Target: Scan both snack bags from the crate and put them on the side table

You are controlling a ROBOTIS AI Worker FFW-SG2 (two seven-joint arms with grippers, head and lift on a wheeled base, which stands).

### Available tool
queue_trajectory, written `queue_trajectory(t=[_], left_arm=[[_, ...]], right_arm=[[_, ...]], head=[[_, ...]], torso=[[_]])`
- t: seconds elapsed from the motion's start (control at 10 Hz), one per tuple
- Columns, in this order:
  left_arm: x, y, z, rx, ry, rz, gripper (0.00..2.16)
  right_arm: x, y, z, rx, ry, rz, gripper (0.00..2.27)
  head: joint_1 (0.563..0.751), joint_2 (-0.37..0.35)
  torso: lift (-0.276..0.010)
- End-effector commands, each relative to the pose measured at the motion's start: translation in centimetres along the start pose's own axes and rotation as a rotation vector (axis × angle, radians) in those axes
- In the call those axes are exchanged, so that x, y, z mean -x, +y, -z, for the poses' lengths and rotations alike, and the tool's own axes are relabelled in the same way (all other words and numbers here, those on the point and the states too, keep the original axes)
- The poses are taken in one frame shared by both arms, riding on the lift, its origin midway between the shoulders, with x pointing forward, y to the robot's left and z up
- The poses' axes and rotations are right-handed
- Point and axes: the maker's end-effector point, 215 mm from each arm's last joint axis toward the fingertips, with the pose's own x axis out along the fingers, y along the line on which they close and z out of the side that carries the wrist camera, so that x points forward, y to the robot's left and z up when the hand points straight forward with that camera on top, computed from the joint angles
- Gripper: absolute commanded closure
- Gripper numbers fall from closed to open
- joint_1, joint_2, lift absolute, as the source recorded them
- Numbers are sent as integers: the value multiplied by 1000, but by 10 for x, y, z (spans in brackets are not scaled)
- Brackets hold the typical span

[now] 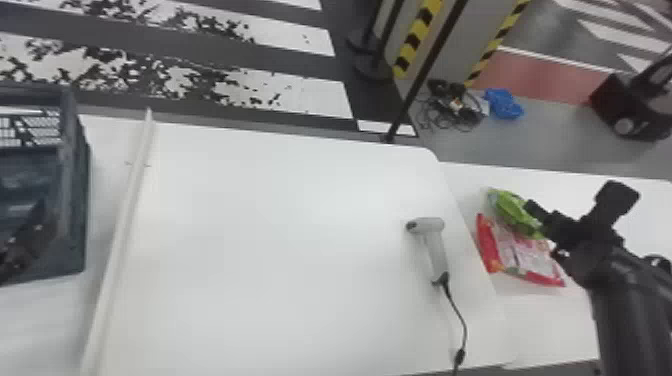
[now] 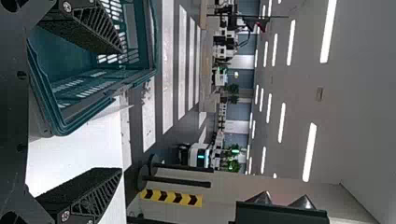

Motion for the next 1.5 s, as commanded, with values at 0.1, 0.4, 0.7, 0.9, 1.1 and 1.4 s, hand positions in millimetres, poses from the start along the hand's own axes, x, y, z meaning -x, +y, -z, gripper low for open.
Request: queue_trajectory(t=[0.1,0.4,0.7,0.9,1.1,1.4], left_arm=[[0,0,-1,1,-3,-2,100],[0,-4,-6,2,-12,-4,100],[-4,-10,-7,2,-15,2,100],[-5,-14,-5,1,-9,-5,100],[-7,-21,-2,3,0,-4,100],[-9,-26,6,-1,18,-13,100]], right_arm=[[23,39,-17,50,-67,-61,43],[80,124,-14,133,-157,-169,43],[143,213,24,185,-233,-283,33],[190,271,39,188,-310,-396,33],[243,326,57,183,-381,-500,33],[280,357,93,156,-402,-540,33]], head=[[695,-350],[695,-350],[695,-329],[695,-267],[695,-173],[695,-77]], torso=[[-87],[-87],[-87],[-87],[-87],[-87]])
